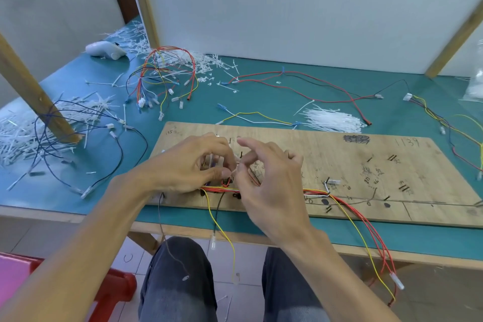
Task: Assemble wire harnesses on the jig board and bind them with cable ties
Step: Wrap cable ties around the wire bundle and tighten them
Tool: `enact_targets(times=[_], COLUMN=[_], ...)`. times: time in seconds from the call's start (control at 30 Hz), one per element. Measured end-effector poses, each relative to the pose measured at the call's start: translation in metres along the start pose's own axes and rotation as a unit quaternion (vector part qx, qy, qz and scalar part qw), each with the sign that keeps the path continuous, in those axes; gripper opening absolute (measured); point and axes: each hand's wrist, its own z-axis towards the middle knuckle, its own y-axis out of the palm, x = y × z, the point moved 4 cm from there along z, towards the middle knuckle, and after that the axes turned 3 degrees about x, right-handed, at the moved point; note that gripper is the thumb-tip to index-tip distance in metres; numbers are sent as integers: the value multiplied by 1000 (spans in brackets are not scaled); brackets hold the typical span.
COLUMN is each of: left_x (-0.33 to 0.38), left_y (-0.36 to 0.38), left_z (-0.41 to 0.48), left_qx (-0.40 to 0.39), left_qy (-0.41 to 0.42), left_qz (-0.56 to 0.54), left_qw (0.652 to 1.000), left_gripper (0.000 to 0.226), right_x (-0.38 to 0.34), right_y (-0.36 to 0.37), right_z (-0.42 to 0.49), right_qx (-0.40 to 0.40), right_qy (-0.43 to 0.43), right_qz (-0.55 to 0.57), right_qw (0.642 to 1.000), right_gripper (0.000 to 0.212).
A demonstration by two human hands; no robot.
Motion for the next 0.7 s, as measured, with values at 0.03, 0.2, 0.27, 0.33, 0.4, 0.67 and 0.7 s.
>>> enact_targets(times=[0.03,0.2,0.27,0.33,0.4,0.67,0.7], left_x=[0,4,4,3,2,-3,-3], left_y=[0,2,2,1,3,4,4], left_z=[-1,-4,-6,-8,-10,-12,-12], left_qx=[2,12,31,53,62,80,80], left_qy=[3,21,27,26,26,20,22], left_qz=[2,38,37,33,28,1,-1], left_qw=[1000,999,999,998,997,997,997], left_gripper=[11,10,7,3,2,4,3], right_x=[-3,-12,-7,0,7,2,1], right_y=[-2,-6,-7,-7,-7,3,3], right_z=[4,16,16,14,11,10,9], right_qx=[1,-48,-75,-99,-119,-133,-123], right_qy=[-7,-9,17,50,79,15,7], right_qz=[-2,6,23,11,-43,-148,-153], right_qw=[1000,999,997,994,989,980,980], right_gripper=[42,37,25,4,21,52,51])
